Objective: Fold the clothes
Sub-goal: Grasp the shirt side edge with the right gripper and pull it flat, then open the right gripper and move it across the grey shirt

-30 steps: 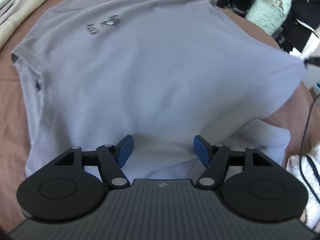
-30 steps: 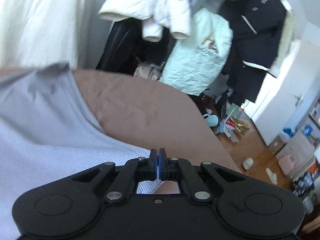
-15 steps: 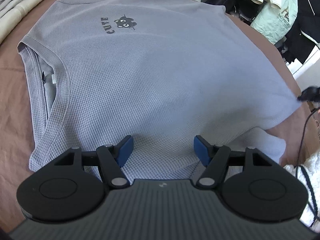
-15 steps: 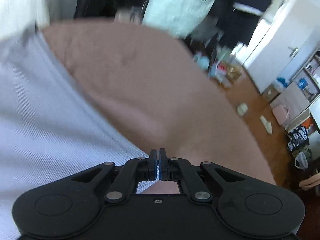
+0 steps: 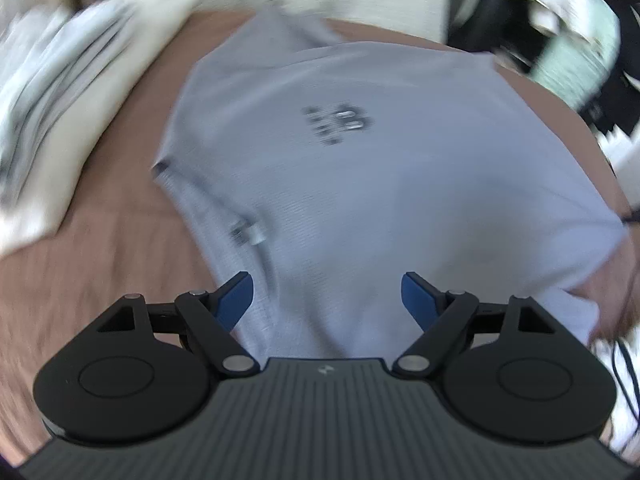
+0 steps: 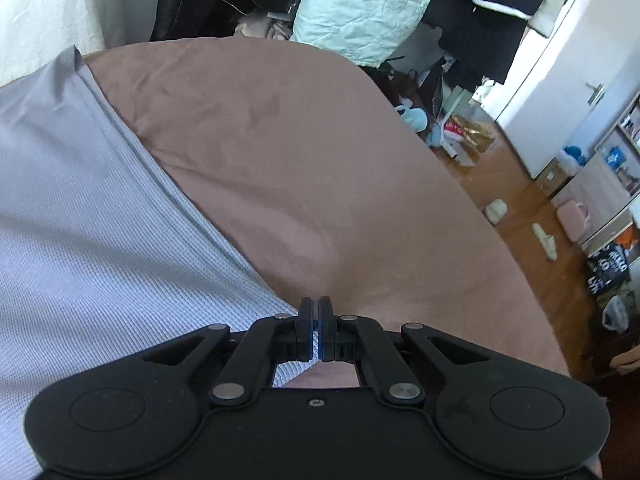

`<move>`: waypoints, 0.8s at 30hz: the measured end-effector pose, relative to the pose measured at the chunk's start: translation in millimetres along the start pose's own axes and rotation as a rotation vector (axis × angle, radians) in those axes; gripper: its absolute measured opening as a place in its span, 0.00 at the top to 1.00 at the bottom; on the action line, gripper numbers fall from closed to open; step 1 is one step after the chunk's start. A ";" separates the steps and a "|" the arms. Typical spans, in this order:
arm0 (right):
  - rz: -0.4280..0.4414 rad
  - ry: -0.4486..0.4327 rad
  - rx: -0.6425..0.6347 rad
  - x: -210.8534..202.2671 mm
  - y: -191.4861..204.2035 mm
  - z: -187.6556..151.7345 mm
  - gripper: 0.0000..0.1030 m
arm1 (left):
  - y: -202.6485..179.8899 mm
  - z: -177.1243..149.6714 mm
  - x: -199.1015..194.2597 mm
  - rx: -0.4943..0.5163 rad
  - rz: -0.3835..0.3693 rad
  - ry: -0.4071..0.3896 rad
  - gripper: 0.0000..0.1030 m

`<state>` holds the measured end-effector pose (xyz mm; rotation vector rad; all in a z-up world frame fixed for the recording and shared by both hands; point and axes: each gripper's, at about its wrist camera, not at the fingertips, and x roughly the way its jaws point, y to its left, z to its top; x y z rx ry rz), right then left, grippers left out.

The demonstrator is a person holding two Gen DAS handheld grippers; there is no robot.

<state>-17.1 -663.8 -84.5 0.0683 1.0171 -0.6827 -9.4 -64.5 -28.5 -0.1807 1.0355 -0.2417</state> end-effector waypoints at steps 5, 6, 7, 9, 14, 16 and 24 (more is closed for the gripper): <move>0.014 -0.008 0.024 -1.1 -0.7 -1.0 0.99 | 34.8 -27.0 25.5 -0.205 -0.101 0.128 0.21; 0.017 -0.007 0.029 -0.5 -1.1 -1.4 0.99 | 33.4 -27.7 25.1 -0.193 -0.089 0.132 0.21; 0.023 -0.015 0.037 -1.4 -1.9 -1.3 0.99 | 31.7 -28.1 24.5 -0.179 -0.074 0.133 0.21; 0.042 -0.051 0.056 -6.5 -3.9 0.0 0.99 | 26.3 -26.6 23.2 -0.133 -0.027 0.113 0.21; 0.192 -0.304 0.161 -55.0 -23.6 -4.9 0.99 | 15.2 -32.1 30.6 -0.102 0.026 0.125 0.21; 0.105 -0.223 0.144 -36.2 -24.6 -7.0 1.00 | 5.6 -36.3 28.4 -0.034 0.068 0.123 0.21; 0.153 -0.120 0.163 -22.5 -8.5 -7.1 0.88 | -6.3 -30.8 12.5 0.093 0.114 0.041 0.21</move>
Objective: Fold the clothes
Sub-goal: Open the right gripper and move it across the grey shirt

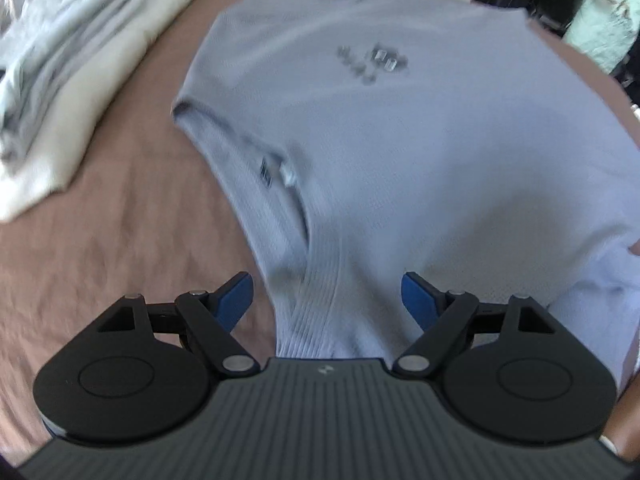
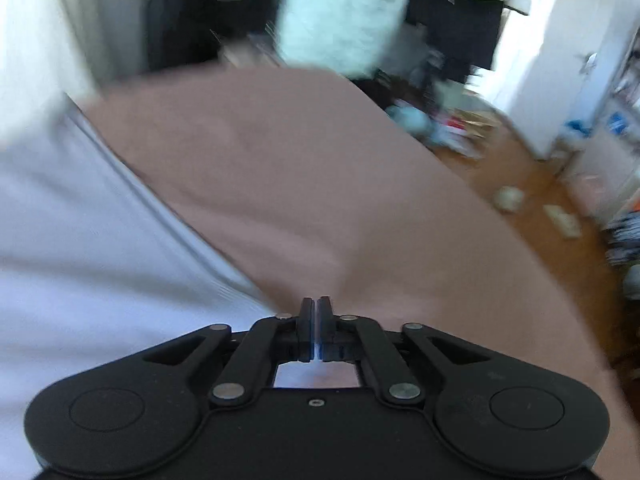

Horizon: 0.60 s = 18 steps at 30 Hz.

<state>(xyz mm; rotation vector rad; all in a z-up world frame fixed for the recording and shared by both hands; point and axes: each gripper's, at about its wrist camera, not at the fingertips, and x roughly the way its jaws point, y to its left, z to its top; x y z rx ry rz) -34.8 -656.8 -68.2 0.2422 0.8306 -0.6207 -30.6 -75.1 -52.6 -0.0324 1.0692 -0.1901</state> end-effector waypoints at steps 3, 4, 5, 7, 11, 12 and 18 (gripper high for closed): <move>0.117 -0.020 -0.013 -12.8 20.3 1.7 0.48 | 0.9 -2.8 -6.8 -0.048 -0.094 -0.020 0.21; 0.133 -0.014 -0.041 -14.4 28.5 -0.4 0.48 | -0.2 -5.0 -7.2 -0.059 -0.119 -0.017 0.21; 0.142 -0.007 -0.079 -16.1 36.6 -4.3 0.48 | -2.7 -6.2 -6.0 -0.061 -0.133 -0.018 0.21; 0.205 0.046 -0.122 -18.5 46.0 -11.6 0.48 | -8.0 -7.2 -7.8 -0.040 -0.160 -0.030 0.22; 0.532 0.088 -0.129 -67.0 62.8 -39.0 0.48 | -11.4 -3.7 -3.8 -0.070 -0.232 -0.032 0.22; 0.627 0.074 -0.184 -87.8 71.9 -49.6 0.47 | -11.4 -2.6 -1.8 -0.082 -0.238 -0.028 0.22; 0.732 0.219 -0.606 -141.9 137.0 -99.4 0.40 | -14.4 -0.9 15.6 -0.070 -0.194 0.019 0.23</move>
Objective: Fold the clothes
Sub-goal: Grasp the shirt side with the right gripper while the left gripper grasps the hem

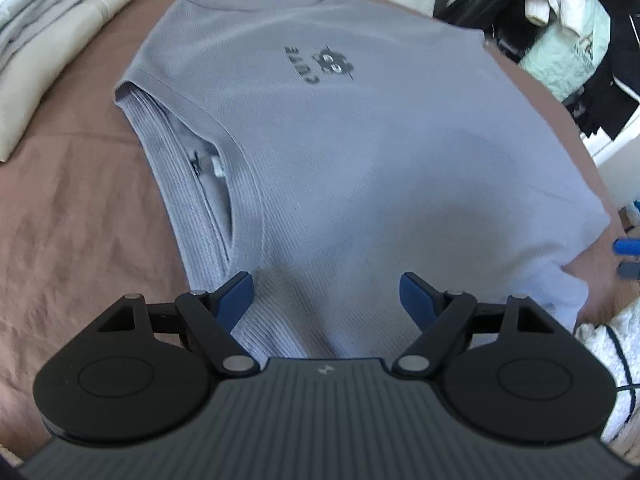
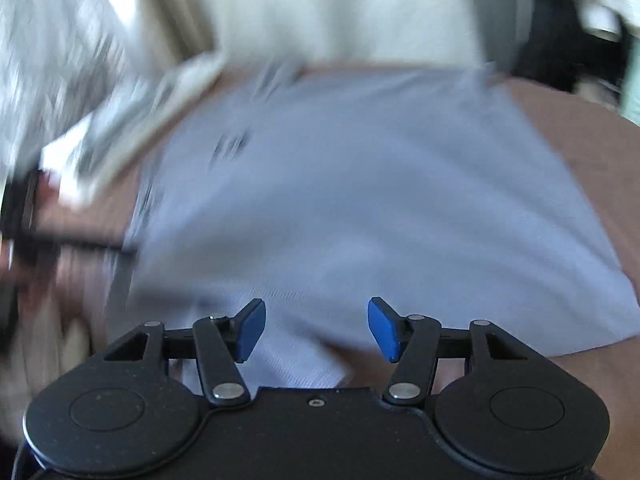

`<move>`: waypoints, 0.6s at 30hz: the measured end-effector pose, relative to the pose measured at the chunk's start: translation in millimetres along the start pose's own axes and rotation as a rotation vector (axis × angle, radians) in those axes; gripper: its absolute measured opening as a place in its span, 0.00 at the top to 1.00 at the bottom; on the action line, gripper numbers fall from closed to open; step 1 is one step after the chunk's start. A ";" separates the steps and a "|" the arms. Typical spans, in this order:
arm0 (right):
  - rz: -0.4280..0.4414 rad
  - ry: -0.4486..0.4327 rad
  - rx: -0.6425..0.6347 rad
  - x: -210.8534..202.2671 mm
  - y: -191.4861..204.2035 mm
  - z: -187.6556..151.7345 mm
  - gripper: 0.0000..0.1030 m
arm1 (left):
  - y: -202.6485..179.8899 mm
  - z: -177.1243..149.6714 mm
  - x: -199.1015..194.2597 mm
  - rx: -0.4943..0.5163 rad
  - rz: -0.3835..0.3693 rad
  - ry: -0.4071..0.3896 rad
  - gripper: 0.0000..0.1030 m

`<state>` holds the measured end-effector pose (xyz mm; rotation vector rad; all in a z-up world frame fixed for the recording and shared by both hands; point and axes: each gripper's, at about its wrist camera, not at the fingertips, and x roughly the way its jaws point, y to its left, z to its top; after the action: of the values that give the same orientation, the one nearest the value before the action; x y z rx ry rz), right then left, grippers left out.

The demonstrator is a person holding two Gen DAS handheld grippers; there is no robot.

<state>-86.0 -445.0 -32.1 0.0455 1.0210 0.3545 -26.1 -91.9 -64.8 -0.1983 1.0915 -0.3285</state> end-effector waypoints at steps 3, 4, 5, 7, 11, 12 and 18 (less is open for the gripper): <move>0.026 0.075 0.012 22.0 5.0 3.9 0.40 | -11.4 -2.5 0.4 0.063 0.012 -0.023 0.23; 0.042 0.084 0.018 27.3 7.5 4.9 0.40 | -15.1 -3.5 -3.7 0.085 0.007 -0.053 0.24; 0.057 0.093 0.024 32.7 9.9 6.0 0.40 | -19.3 -4.5 -10.4 0.100 0.002 -0.096 0.24; 0.059 0.117 0.014 39.2 15.6 7.6 0.40 | -28.1 -4.7 -21.0 0.134 -0.013 -0.154 0.24; 0.011 0.180 0.010 49.3 23.4 3.1 0.40 | -43.2 -6.2 -31.1 0.204 -0.066 -0.198 0.26; -0.017 0.195 0.023 54.4 21.7 1.8 0.38 | -46.4 -8.3 -30.1 0.223 -0.092 -0.183 0.30; -0.101 0.360 0.209 91.5 0.2 -17.5 0.40 | -84.4 -31.1 -16.0 0.439 -0.248 -0.030 0.31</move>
<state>-57.7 -418.7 -116.8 0.1212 1.4089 0.1639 -74.4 -165.0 -38.7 0.0546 0.9412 -0.7744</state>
